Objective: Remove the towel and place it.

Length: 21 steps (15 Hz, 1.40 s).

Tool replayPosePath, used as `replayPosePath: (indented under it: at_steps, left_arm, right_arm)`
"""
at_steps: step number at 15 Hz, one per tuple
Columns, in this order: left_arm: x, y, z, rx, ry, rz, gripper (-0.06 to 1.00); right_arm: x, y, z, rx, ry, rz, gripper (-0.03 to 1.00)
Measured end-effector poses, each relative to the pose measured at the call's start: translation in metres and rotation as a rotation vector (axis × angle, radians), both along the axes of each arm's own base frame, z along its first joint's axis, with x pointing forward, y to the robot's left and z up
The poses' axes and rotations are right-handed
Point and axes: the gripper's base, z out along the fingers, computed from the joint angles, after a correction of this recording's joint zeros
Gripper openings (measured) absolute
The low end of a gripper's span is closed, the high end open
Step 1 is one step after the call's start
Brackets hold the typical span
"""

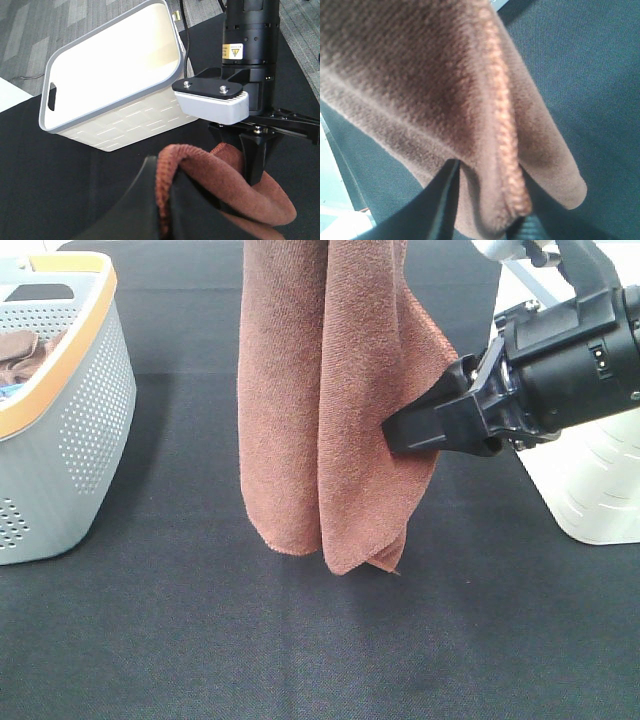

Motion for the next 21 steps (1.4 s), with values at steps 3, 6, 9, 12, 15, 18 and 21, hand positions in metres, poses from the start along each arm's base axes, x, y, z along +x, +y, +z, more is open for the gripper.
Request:
replayPosePath:
  at_steps: [3,6,9,12,15,18,21]
  left_arm:
    - [0.0000,0.0000,0.0000,0.000,0.000,0.000,0.00]
    - [0.0000,0.0000,0.0000,-0.001,0.003,0.002,0.00]
    - [0.0000,0.0000,0.0000,-0.002,0.006,0.004,0.00]
    - [0.0003,0.0002,-0.0002,0.001,0.006,0.007,0.00]
    - [0.0034,0.0029,-0.0026,0.030,0.019,0.059,0.00]
    - [0.0055,0.0048,-0.0041,0.052,0.018,0.089,0.00]
    - [0.0061,0.0054,-0.0046,0.058,0.015,0.096,0.00]
  right_arm:
    - [0.0000,0.0000,0.0000,0.000,0.000,0.000,0.44]
    - [0.0000,0.0000,0.0000,0.006,0.014,-0.014,0.46]
    - [0.0006,-0.0001,0.0001,0.014,0.026,-0.036,0.46]
    - [0.0014,-0.0003,0.0003,0.023,0.037,-0.060,0.47]
    - [0.0025,-0.0006,0.0006,0.027,0.035,-0.076,0.43]
    - [0.0029,-0.0007,0.0007,0.029,0.037,-0.085,0.23]
    - [0.0033,-0.0010,0.0013,0.032,0.034,-0.093,0.00]
